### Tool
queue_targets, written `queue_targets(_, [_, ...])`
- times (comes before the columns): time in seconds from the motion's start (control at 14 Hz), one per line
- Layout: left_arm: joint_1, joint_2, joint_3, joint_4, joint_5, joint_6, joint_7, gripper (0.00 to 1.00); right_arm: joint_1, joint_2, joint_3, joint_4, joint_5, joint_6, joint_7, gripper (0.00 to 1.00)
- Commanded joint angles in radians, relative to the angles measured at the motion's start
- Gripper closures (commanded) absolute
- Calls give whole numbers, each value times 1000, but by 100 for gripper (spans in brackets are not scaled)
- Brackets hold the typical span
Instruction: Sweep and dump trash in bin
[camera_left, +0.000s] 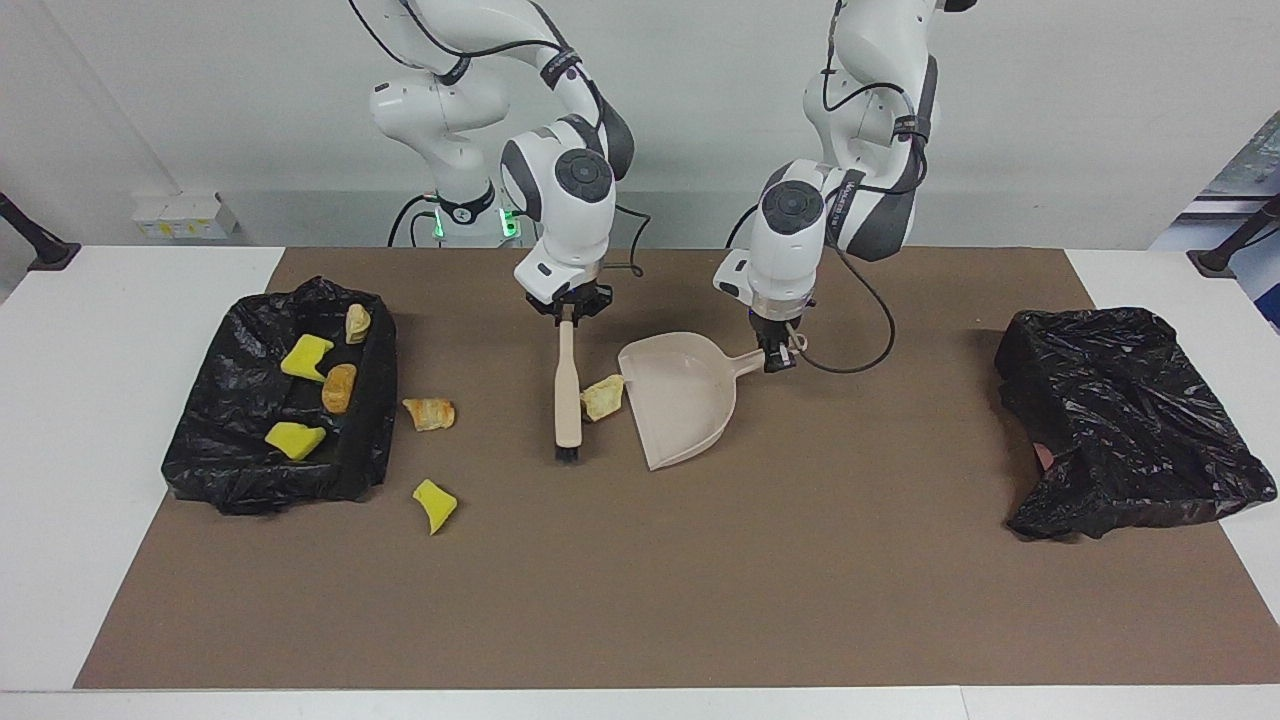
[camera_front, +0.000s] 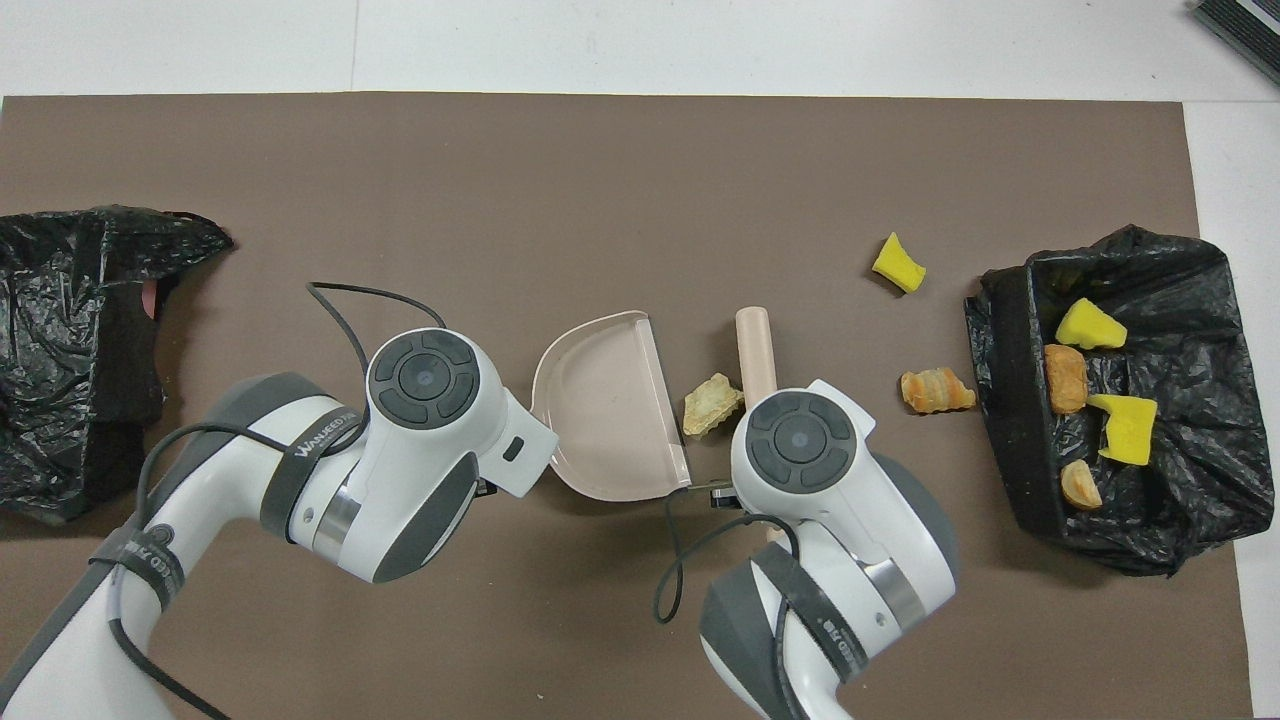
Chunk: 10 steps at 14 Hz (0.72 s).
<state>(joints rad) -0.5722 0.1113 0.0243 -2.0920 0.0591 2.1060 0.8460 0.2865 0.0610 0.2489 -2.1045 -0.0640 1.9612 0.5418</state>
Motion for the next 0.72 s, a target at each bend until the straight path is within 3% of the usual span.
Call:
queue_targets(0.0, [-23, -45, 12, -62, 1, 32, -1, 100, -61, 22, -2, 124, 18, -118, -23, 100])
queue_targets(0.14, [-21, -45, 12, -62, 1, 34, -1, 100, -78, 22, -13, 152, -17, -176, -90, 100])
queue_targets(0.43, [-21, -44, 14, -62, 1, 37, -2, 100, -165, 13, -13, 127, -210, -235, -99, 100])
queue_targets(0.65, [-21, -44, 14, -62, 1, 46, -4, 100, -217, -47, -14, 25, -290, -260, -68, 100])
